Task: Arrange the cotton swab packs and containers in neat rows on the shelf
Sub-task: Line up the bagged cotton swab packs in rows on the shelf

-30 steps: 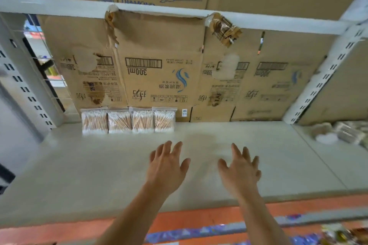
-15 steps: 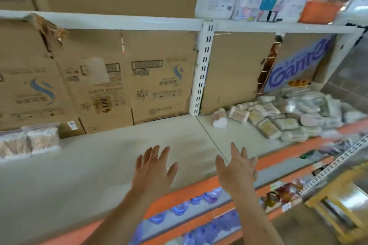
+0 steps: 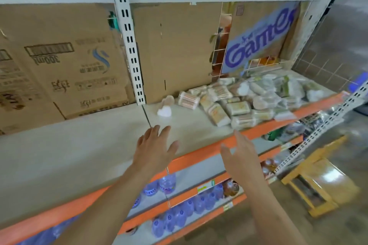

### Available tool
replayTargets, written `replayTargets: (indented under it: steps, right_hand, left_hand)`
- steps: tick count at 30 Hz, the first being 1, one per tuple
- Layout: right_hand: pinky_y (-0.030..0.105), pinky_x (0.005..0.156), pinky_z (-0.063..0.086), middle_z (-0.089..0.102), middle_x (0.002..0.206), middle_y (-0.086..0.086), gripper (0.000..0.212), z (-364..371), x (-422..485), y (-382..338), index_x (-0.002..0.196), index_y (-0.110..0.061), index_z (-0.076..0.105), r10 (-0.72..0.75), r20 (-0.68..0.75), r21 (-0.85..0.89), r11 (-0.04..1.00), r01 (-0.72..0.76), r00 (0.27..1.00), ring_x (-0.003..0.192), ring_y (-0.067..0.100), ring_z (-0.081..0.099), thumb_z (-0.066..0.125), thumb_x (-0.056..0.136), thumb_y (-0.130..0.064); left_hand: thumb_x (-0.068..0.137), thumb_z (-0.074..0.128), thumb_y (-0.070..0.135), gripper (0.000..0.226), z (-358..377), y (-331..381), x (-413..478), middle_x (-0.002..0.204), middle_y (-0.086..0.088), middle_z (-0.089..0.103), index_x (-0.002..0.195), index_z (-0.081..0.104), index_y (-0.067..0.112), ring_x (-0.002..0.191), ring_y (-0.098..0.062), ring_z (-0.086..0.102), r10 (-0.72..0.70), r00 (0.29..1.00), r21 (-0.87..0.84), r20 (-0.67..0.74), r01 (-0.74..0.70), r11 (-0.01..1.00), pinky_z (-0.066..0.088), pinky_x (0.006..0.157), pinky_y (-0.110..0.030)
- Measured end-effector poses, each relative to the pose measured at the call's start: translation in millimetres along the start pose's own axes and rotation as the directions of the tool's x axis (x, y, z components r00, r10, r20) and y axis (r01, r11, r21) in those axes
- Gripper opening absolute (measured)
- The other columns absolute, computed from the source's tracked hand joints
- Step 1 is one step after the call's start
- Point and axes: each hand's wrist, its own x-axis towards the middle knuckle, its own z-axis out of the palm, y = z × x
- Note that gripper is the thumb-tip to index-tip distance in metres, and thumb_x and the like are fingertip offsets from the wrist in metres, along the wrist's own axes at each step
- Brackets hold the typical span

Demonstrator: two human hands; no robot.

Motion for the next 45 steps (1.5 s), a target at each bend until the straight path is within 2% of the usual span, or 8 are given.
replayTargets:
  steps: [14,19,25,29,33,39,42,45]
  right_hand:
    - [0.034,0.104,0.032,0.043,0.145,0.007,0.052,-44,129,24,0.145,-0.012,0.036,-0.101,0.038,-0.061,0.993,0.103,0.994,0.134,0.023,0.037,0.048,0.097,-0.031]
    - [0.042,0.096,0.044,0.053,0.133,0.009,0.045,-33,192,9,0.135,-0.015,0.045,-0.166,0.061,-0.171,0.97,0.175,0.984,0.119,0.03,0.051,0.051,0.093,-0.03]
    - [0.037,0.077,0.045,0.059,0.115,0.016,0.038,-15,237,4,0.121,-0.006,0.048,-0.15,0.054,-0.293,0.943,0.16,0.987,0.105,0.034,0.056,0.045,0.095,-0.033]
    - [0.039,0.081,0.045,0.056,0.12,0.017,0.043,-9,247,-1,0.126,-0.007,0.042,-0.133,0.083,-0.374,0.914,0.155,0.988,0.111,0.036,0.054,0.042,0.097,-0.038]
    - [0.04,0.087,0.046,0.051,0.128,0.018,0.054,-7,263,4,0.129,-0.005,0.042,-0.103,0.092,-0.307,0.943,0.127,0.99,0.115,0.035,0.052,0.057,0.091,-0.04]
    - [0.034,0.078,0.051,0.065,0.108,0.011,0.057,-13,280,11,0.112,-0.012,0.061,-0.085,0.177,-0.154,0.982,0.112,0.981,0.093,0.029,0.063,0.074,0.071,-0.049]
    - [0.035,0.079,0.053,0.067,0.104,0.005,0.057,-18,277,17,0.109,-0.017,0.059,-0.136,0.155,-0.05,0.988,0.145,0.978,0.094,0.025,0.063,0.078,0.066,-0.048]
    - [0.031,0.073,0.044,0.059,0.108,0.004,0.055,-25,271,24,0.115,-0.017,0.045,-0.222,0.12,0.017,0.975,0.221,0.968,0.093,0.024,0.058,0.079,0.074,-0.031]
  left_hand:
    - [0.09,0.044,0.049,0.054,21,14,125,0.133,-0.008,0.048,0.136,0.043,0.02,0.123,-0.03,0.043,-0.255,0.938,-0.256,-0.237,0.193,0.947,0.039,0.101,-0.047]
    - [0.092,0.043,0.053,0.051,32,7,154,0.127,-0.014,0.052,0.132,0.045,0.023,0.116,-0.037,0.05,-0.436,0.882,-0.317,-0.176,0.368,0.874,0.044,0.093,-0.048]
    - [0.089,0.051,0.038,0.045,42,8,167,0.113,-0.012,0.061,0.13,0.049,0.019,0.096,-0.029,0.058,-0.489,0.868,-0.335,-0.083,0.437,0.834,0.044,0.078,-0.034]
    - [0.078,0.064,0.049,0.063,44,16,162,0.12,-0.008,0.053,0.133,0.044,0.027,0.106,-0.028,0.054,-0.523,0.851,-0.413,-0.051,0.459,0.787,0.047,0.086,-0.039]
    - [0.084,0.056,0.053,0.061,42,35,156,0.128,-0.009,0.046,0.136,0.042,0.024,0.118,-0.029,0.043,-0.563,0.818,-0.311,-0.116,0.509,0.803,0.038,0.094,-0.041]
    - [0.082,0.063,0.031,0.037,49,86,161,0.113,-0.012,0.059,0.115,0.061,0.014,0.105,-0.033,0.053,-0.376,0.828,-0.203,-0.415,0.319,0.926,0.042,0.087,-0.043]
    - [0.086,0.061,0.029,0.025,52,113,171,0.104,-0.008,0.065,0.105,0.065,0.014,0.092,-0.027,0.062,-0.311,0.883,-0.307,-0.351,0.205,0.929,0.047,0.077,-0.033]
    - [0.087,0.06,0.025,0.022,61,126,178,0.101,-0.006,0.066,0.105,0.064,0.013,0.087,-0.025,0.063,-0.316,0.918,-0.448,-0.239,0.184,0.875,0.048,0.071,-0.029]
